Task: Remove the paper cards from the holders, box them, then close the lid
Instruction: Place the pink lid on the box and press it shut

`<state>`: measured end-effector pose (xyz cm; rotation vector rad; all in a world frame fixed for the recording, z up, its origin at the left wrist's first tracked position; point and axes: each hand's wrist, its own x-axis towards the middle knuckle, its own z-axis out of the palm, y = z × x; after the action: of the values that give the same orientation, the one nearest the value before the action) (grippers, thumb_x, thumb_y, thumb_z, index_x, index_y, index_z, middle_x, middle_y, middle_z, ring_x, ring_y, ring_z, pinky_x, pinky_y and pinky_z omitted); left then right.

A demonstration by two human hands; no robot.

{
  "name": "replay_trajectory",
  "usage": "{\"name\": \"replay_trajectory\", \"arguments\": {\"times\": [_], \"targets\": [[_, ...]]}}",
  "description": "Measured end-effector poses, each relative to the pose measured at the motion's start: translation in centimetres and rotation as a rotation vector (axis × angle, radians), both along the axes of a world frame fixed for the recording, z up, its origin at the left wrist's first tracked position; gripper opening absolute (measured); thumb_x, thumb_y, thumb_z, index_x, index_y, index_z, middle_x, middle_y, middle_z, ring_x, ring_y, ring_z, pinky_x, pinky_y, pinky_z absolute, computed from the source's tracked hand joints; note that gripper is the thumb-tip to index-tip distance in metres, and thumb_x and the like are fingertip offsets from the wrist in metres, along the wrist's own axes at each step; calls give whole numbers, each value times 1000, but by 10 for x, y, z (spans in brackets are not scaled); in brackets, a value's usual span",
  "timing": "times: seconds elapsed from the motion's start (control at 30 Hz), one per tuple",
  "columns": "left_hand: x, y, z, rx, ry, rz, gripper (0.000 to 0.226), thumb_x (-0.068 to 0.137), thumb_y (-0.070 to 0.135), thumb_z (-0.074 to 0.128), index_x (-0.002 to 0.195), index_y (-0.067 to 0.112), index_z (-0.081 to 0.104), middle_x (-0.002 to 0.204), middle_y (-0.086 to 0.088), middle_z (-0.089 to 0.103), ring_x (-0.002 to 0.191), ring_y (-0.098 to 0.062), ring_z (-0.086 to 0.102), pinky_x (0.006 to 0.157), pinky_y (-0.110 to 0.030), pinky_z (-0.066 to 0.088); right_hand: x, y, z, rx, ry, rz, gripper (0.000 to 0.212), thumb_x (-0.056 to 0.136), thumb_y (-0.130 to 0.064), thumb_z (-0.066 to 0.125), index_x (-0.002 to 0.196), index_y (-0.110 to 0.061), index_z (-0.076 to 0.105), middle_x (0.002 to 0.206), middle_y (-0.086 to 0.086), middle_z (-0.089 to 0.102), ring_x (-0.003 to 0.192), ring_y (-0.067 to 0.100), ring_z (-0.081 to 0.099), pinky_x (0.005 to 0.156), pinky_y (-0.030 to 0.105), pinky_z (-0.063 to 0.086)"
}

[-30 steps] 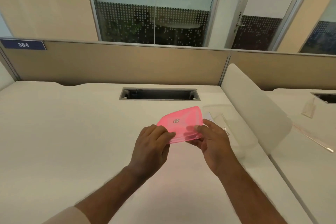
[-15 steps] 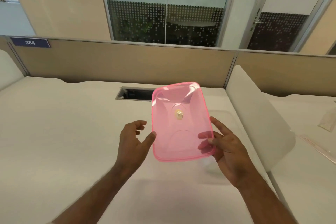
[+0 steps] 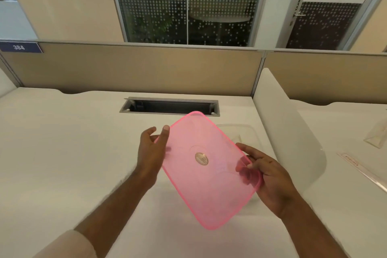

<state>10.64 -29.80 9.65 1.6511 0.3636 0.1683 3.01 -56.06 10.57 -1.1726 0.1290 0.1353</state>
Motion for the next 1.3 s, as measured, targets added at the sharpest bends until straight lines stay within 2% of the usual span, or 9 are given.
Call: {"name": "replay_trajectory", "arguments": {"times": [0.13, 0.3, 0.43, 0.57, 0.67, 0.83, 0.9, 1.03, 1.3], "targets": [[-15, -47, -15, -152, 20, -50, 44, 94, 48, 58, 118, 11, 59, 103, -6, 70, 82, -18, 66, 54, -24, 52, 1, -8, -12, 163, 9, -122, 52, 81, 14, 35, 116, -8, 66, 83, 21, 66, 63, 24, 60, 54, 26, 51], [-32, -93, -28, -211, 50, -12, 31, 92, 43, 63, 109, 17, 66, 98, -4, 72, 86, -22, 68, 68, -33, 57, -1, -20, -23, 166, 15, -220, 47, 85, 12, 35, 117, -9, 63, 81, 18, 63, 60, 20, 58, 52, 25, 48], [-22, -106, -27, -177, 35, -49, 32, 91, 44, 63, 110, 18, 67, 98, -1, 75, 86, -18, 71, 68, -32, 60, 3, -35, -25, -69, 45, -293, 33, 85, 11, 44, 105, -8, 63, 83, 11, 64, 67, 21, 54, 59, 31, 43], [-5, -117, -30, -63, 48, -162, 32, 96, 43, 56, 118, 19, 55, 104, 0, 69, 90, -14, 68, 57, -19, 53, 18, -47, -26, -319, 104, -360, 16, 89, -12, 62, 105, -14, 60, 72, 4, 56, 59, 15, 50, 56, 29, 41], [7, -128, -36, 52, 26, -149, 19, 100, 35, 47, 108, 18, 53, 96, 3, 62, 87, -16, 62, 64, -24, 48, 27, -46, -35, -581, 77, -439, 24, 88, -24, 67, 109, -23, 57, 70, 2, 49, 59, 12, 50, 56, 26, 40], [24, -140, -49, 346, -32, -157, 36, 102, 36, 43, 125, 12, 58, 116, -2, 63, 105, -20, 60, 94, -39, 52, 29, -40, -55, -962, -18, -541, 29, 87, -32, 65, 110, -17, 57, 66, -6, 43, 60, 14, 47, 54, 26, 35], [29, -142, -56, 459, -37, -149, 39, 102, 38, 42, 119, 9, 62, 112, -6, 65, 101, -22, 61, 92, -41, 53, 30, -38, -60, -1068, -12, -540, 33, 89, -36, 63, 114, -15, 58, 75, -7, 51, 68, 16, 51, 61, 26, 37], [35, -144, -67, 559, 10, -114, 39, 100, 41, 44, 111, 11, 66, 113, -8, 59, 96, -20, 56, 88, -35, 49, 35, -37, -66, -1197, -31, -561, 33, 94, -35, 54, 113, -9, 61, 101, 5, 65, 85, 23, 59, 71, 28, 42], [41, -148, -70, 398, 154, -111, 42, 99, 38, 45, 130, 13, 59, 125, -10, 59, 108, -29, 61, 95, -47, 52, 45, -43, -73, -1264, -23, -548, 25, 98, -17, 48, 114, -5, 61, 105, 13, 59, 92, 33, 59, 76, 35, 43]]}}
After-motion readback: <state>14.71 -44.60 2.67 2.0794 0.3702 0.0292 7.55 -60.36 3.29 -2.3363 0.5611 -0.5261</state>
